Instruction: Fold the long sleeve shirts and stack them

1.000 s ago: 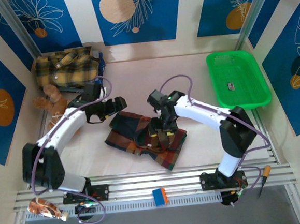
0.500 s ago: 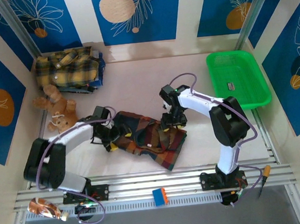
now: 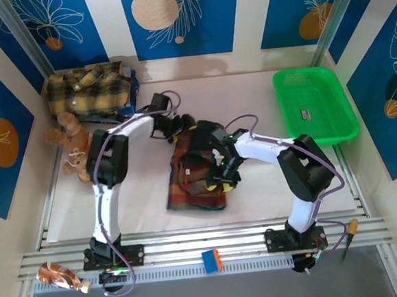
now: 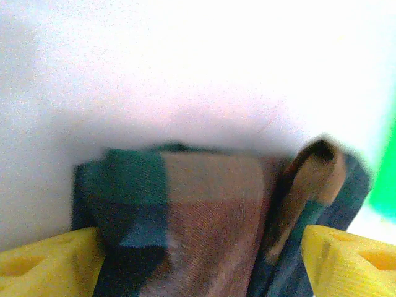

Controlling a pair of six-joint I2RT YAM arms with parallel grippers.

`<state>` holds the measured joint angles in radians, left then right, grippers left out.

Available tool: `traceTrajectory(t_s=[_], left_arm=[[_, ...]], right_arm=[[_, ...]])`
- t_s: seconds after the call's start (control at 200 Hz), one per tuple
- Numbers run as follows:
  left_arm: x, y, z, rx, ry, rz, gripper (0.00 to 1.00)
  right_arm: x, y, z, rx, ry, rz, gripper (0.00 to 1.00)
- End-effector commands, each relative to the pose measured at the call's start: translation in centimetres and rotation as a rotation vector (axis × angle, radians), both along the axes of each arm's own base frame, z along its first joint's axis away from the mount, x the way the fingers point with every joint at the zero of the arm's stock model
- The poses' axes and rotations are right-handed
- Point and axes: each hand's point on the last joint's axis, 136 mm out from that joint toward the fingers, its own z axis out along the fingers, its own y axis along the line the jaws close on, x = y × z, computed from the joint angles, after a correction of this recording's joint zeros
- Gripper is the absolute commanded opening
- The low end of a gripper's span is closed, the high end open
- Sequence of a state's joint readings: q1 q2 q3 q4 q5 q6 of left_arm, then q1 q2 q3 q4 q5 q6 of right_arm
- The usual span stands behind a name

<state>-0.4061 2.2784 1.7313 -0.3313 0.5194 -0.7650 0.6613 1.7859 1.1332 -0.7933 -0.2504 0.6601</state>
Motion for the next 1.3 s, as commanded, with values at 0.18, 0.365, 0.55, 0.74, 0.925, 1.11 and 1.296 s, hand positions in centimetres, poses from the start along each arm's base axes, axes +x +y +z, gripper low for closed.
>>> traceTrajectory(t_s=[0.18,0.365,0.55,0.74,0.925,1.11,1.296], left_arm=[[3.6,-11.1,2.8,-0.387,-0.068,-0.170,0.84],[4.9,-7.7,8.3,-0.396,-0.135,-0.165,0.94],[8.0,1.2,17.7,-0.374,-0.247,0.001,1.00],[3.5,10.4,21.4,-0.151,-0.267,0.141,1.00],[-7.5,15.9,15.3,0.148,-0.075,0.151,1.00],[-16.9,16.7,7.6,0.274,0.125,0.139,1.00],[-19.1,15.1,2.8,0.309,0.176,0.133,1.00]], right_arm=[[4.7,11.8,3.3,0.305,0.074,-0.062,0.53],[4.7,12.6,6.3,0.330,0.032,-0.028,0.56],[3.3,9.3,10.3,0.315,-0.035,0.007,0.62],[3.5,3.7,14.1,0.243,-0.198,0.007,0.68],[5.8,-1.9,17.2,0.221,-0.406,-0.059,0.75],[7.1,-3.1,19.8,0.266,-0.560,-0.016,0.87],[7.4,-2.4,20.7,0.328,-0.602,0.024,0.88]])
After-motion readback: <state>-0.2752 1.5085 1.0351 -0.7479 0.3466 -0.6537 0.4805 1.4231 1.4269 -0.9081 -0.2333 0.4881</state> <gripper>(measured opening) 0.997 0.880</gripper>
